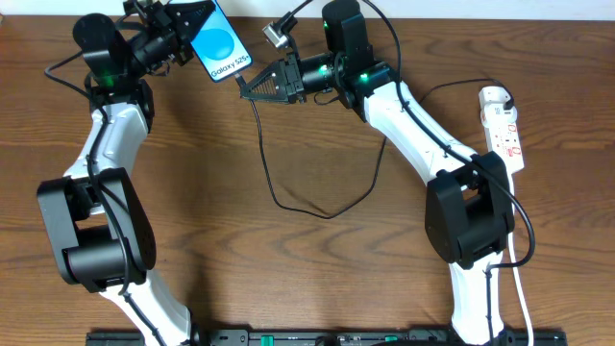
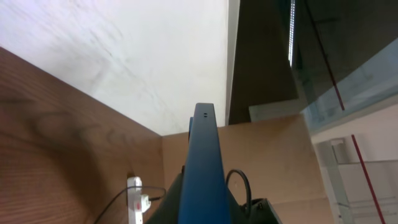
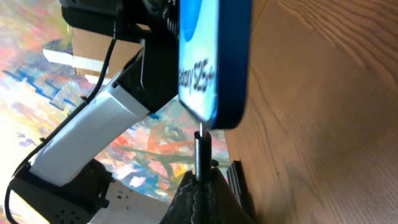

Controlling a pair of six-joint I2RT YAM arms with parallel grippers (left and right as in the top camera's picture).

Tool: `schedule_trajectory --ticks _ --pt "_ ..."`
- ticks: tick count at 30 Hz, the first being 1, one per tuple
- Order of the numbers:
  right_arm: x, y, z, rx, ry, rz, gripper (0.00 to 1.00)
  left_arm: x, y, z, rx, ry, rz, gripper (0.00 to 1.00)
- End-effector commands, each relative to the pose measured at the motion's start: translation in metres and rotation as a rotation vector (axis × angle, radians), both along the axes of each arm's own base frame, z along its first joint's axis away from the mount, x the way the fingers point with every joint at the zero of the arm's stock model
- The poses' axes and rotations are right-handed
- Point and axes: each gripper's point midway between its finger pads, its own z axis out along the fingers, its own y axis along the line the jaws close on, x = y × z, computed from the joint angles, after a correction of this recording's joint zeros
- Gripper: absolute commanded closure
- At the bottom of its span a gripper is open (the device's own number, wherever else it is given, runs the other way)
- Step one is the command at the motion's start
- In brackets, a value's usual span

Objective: Plug charger to phone and switch on socket

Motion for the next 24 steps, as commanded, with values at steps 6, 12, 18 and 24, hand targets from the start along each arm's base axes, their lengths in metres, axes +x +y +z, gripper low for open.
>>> schedule_trajectory --ticks 6,12,18,24 --pt "-0.0052 -0.0012 -0.0003 0.021 -0.016 0.044 0.99 -0.0007 0.0007 0.0130 0.020 -0.050 0.012 0.93" --pt "-0.0022 -0.0010 -0.0012 0.019 -0.031 0.029 0.99 -0.0023 -0.0009 0.0128 0.021 -0.050 0.000 0.93" --pt "0.0003 -0.0020 -0.0017 0.016 -0.035 0.019 0.99 -0.0053 -0.0034 0.0122 0.024 -0.050 -0.023 0.93" --pt "0.0010 -0.0019 -0.0021 0.014 -0.036 0.015 0.99 -0.0059 -0.0057 0.0094 0.022 -0.043 -0.027 0.93"
